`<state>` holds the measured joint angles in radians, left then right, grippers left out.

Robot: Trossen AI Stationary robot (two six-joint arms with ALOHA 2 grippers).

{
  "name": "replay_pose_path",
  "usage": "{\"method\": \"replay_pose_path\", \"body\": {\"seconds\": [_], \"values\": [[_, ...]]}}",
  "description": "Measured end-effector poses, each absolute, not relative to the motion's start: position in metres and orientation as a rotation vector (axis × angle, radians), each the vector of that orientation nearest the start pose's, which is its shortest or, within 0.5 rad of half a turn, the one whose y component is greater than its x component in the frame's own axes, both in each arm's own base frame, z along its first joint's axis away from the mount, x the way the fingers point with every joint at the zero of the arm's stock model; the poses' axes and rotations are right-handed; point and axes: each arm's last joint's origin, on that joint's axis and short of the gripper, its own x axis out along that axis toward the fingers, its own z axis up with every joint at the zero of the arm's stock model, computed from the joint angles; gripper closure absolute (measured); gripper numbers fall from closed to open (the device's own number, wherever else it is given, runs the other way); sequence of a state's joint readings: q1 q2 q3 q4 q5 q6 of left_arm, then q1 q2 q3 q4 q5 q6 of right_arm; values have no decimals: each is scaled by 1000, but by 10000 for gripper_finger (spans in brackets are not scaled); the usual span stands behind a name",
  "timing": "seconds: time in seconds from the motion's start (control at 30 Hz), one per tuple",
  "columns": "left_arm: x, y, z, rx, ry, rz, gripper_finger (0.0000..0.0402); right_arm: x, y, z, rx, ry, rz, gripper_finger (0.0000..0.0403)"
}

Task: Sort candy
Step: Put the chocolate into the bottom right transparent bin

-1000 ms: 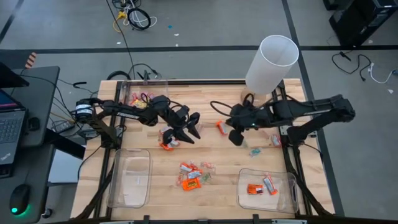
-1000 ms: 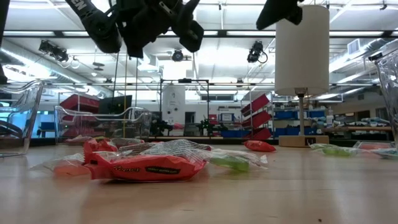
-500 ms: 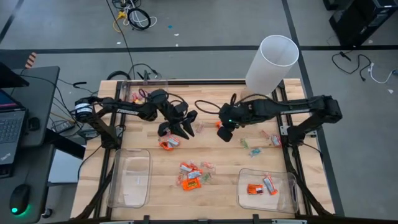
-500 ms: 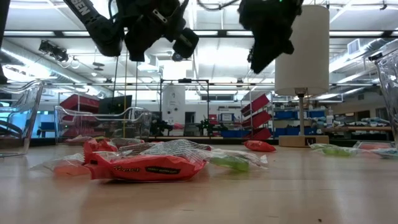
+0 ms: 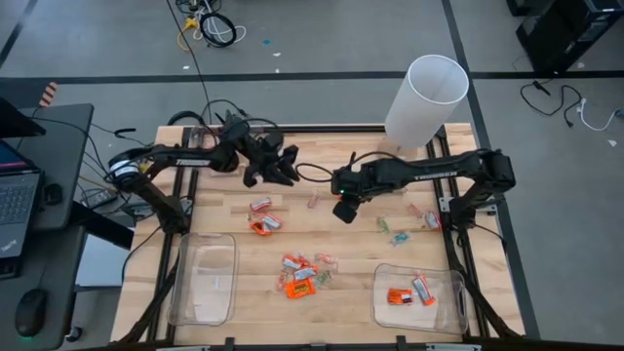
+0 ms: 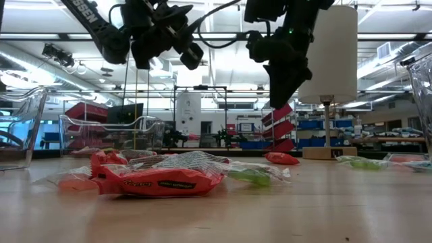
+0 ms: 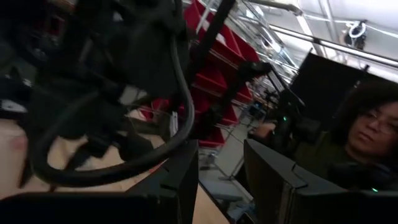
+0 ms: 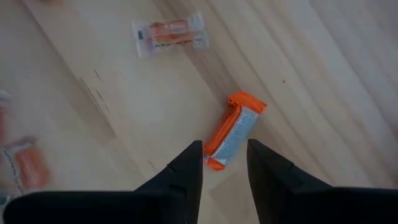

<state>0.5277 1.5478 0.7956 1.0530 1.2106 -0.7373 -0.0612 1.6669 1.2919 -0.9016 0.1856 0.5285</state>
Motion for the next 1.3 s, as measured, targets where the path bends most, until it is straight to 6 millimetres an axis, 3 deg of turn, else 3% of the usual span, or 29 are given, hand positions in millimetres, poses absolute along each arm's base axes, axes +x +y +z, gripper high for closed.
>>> {"method": "replay_pose_path", "body": {"seconds": [0.2, 0.43, 0.67, 0.87, 1.1, 1.3], "values": [[268, 143, 278, -493, 30, -629, 289, 324, -26, 239, 366, 1182, -537, 286], [272, 127, 282, -476, 30, -663, 324, 324, -28, 240, 345, 1177, -522, 284], [288, 84, 287, -426, -7, -738, 359, 325, -30, 241, 315, 1174, -503, 282], [288, 53, 299, -370, -48, -805, 378, 326, -32, 241, 291, 1161, -487, 283], [275, 35, 301, -265, 33, -584, 396, 326, -32, 243, 249, 1163, -458, 283], [239, 22, 306, -143, 208, -300, 399, 328, -32, 243, 186, 1158, -411, 283]]}}
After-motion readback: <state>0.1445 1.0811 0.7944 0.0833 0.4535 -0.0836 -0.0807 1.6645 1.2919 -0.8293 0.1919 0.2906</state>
